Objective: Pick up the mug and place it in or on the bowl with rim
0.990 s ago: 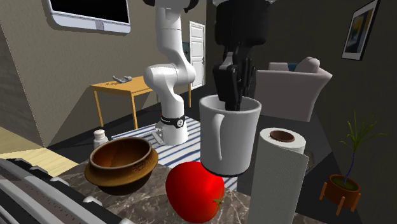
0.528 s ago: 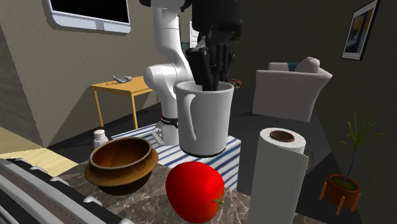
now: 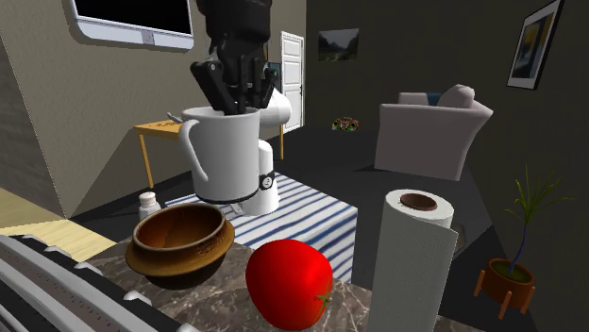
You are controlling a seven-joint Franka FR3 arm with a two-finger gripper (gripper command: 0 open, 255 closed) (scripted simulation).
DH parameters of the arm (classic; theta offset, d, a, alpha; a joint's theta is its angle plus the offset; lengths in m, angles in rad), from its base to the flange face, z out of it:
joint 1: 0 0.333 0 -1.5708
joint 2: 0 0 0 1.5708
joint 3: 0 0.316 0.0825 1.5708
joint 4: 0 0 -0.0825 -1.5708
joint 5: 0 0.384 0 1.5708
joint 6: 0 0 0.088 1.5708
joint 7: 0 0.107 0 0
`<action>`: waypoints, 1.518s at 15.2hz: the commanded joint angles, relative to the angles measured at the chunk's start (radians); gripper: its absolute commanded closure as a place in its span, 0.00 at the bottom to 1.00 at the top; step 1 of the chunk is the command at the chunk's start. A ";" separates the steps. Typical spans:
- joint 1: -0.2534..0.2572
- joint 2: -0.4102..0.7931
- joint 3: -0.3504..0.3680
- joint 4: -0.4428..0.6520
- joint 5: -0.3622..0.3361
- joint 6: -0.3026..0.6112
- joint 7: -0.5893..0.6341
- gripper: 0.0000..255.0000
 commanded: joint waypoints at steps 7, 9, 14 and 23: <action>-0.089 -0.176 -0.080 -0.105 -0.089 -0.048 -0.127 1.00; -0.101 -0.193 -0.092 -0.125 -0.100 -0.042 -0.142 1.00; -0.104 -0.188 -0.104 -0.187 -0.109 0.026 -0.139 1.00; -0.108 -0.161 -0.131 -0.288 -0.121 0.152 -0.137 1.00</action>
